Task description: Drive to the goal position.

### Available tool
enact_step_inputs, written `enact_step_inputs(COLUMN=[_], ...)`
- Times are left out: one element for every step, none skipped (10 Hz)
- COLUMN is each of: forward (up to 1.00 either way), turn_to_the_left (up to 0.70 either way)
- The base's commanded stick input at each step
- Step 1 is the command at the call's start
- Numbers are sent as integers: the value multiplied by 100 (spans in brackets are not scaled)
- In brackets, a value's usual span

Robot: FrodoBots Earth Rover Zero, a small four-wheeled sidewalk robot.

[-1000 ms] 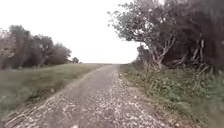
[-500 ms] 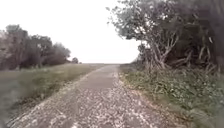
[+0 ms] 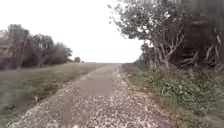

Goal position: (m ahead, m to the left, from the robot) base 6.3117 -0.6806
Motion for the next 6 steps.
enact_step_inputs(forward=[70,70,70,70,70,70], turn_to_the_left=[0,0,0,0,0,0])
